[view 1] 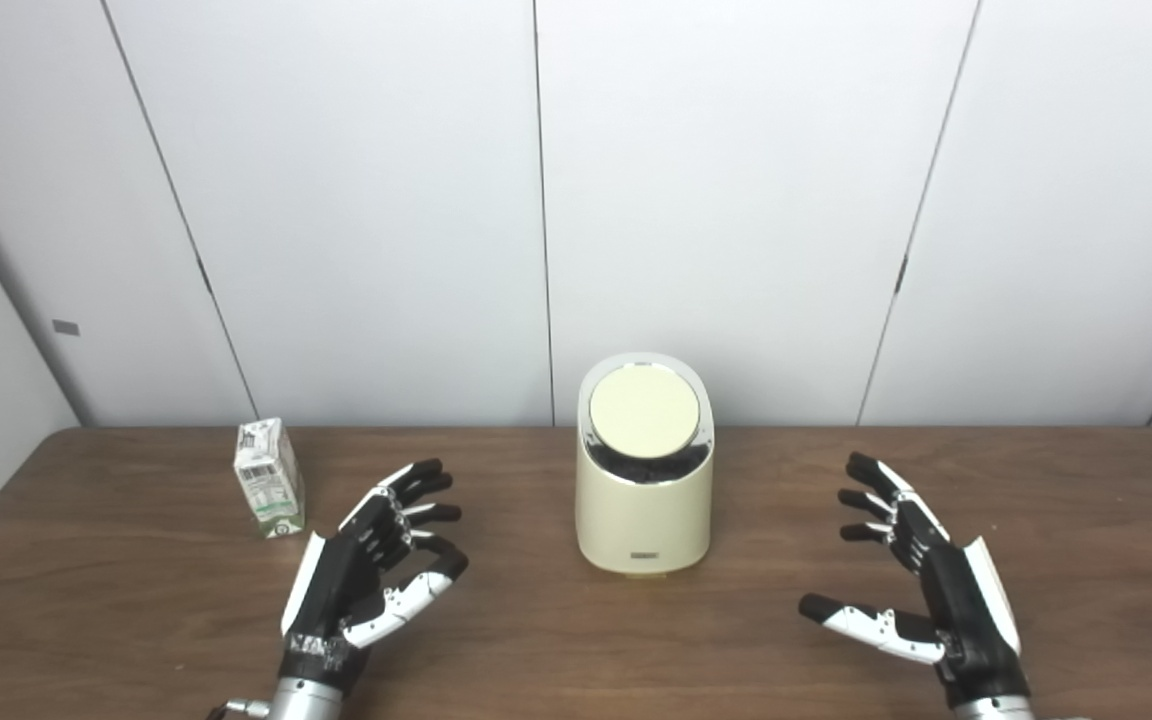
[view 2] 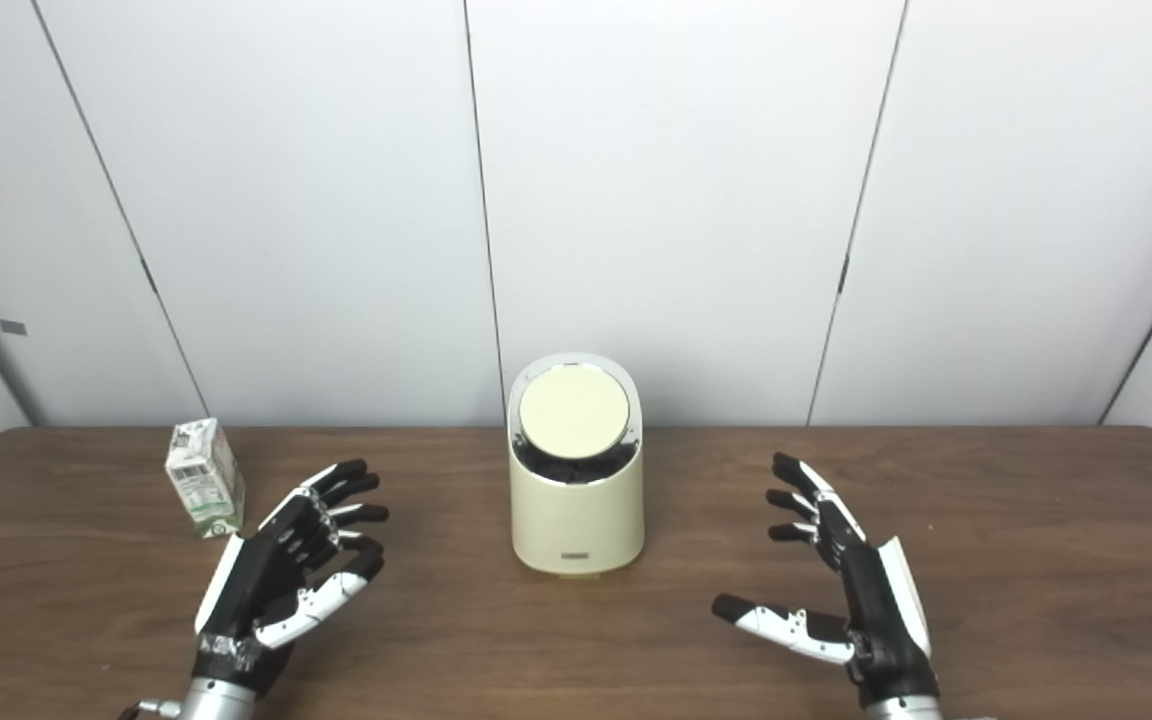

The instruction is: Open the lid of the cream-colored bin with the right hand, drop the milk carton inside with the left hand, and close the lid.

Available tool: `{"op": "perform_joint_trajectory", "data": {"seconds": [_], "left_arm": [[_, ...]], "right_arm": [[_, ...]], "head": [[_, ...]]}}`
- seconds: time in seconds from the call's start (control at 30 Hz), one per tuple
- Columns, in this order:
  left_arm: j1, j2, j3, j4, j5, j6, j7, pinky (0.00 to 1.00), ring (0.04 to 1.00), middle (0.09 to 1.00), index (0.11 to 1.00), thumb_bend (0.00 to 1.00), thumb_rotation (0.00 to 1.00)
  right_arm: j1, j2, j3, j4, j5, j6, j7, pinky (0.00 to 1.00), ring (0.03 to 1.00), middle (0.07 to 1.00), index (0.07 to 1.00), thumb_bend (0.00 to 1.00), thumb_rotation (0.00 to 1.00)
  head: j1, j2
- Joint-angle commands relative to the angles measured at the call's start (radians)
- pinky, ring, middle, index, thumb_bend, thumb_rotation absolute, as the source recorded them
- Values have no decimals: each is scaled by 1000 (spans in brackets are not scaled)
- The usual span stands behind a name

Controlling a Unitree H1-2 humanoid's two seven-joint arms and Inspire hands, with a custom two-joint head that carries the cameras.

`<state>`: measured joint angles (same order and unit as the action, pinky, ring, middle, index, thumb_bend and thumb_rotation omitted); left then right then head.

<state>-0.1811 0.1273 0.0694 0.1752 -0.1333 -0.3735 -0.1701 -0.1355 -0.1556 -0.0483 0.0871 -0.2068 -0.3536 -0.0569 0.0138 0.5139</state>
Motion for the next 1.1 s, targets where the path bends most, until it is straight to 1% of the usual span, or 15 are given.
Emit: {"op": "perform_joint_trajectory", "data": {"seconds": [0.0,0.17,0.27,0.43,0.53,0.67,0.77,0.83,0.87,0.93,1.07], "left_arm": [[-18,9,1,-33,-12,-10,-1,568,711,819,848,693,245],[-21,11,2,-21,-9,-28,-3,555,700,826,842,691,244],[-22,10,4,-18,3,-37,3,560,715,821,827,686,244],[-20,9,5,-22,11,-26,10,558,715,817,832,700,255],[-17,10,4,-20,16,-29,11,560,715,813,832,708,262],[-14,15,3,-19,15,-32,7,562,715,814,838,699,262],[-13,18,5,-16,8,-36,3,561,716,814,838,701,260],[-10,21,5,-20,5,-36,0,557,716,815,839,682,242],[-9,21,5,-22,5,-34,0,557,717,816,839,677,241],[-4,22,6,-28,8,-30,3,559,716,812,833,694,257],[2,22,6,-31,1,-25,-1,558,717,809,833,709,265]], "right_arm": [[-1,2,1,-13,-6,-8,-13,670,806,874,864,862,380],[-1,5,2,-16,-10,-1,-13,665,803,872,866,859,377],[1,9,4,-33,-14,13,-11,658,797,871,864,862,377],[4,10,6,-44,-15,30,-10,673,794,872,867,852,357],[6,9,8,-45,-17,27,-10,673,793,872,870,846,351],[10,15,18,-67,-9,46,1,685,801,876,875,833,332],[13,19,28,-86,-3,54,8,671,798,878,875,816,333],[16,23,33,-99,2,63,11,666,800,878,875,806,360],[15,26,35,-113,4,79,14,661,800,879,877,804,383],[12,32,37,-136,4,108,18,684,806,883,884,800,419],[-15,27,32,-170,6,157,31,719,828,892,891,816,432]], "head": [[2,1],[-1,-2],[-4,-2],[-6,-1],[-12,-10],[-19,-21],[-26,-30],[-26,-32],[-27,-34],[-29,-36],[-34,-38]]}}
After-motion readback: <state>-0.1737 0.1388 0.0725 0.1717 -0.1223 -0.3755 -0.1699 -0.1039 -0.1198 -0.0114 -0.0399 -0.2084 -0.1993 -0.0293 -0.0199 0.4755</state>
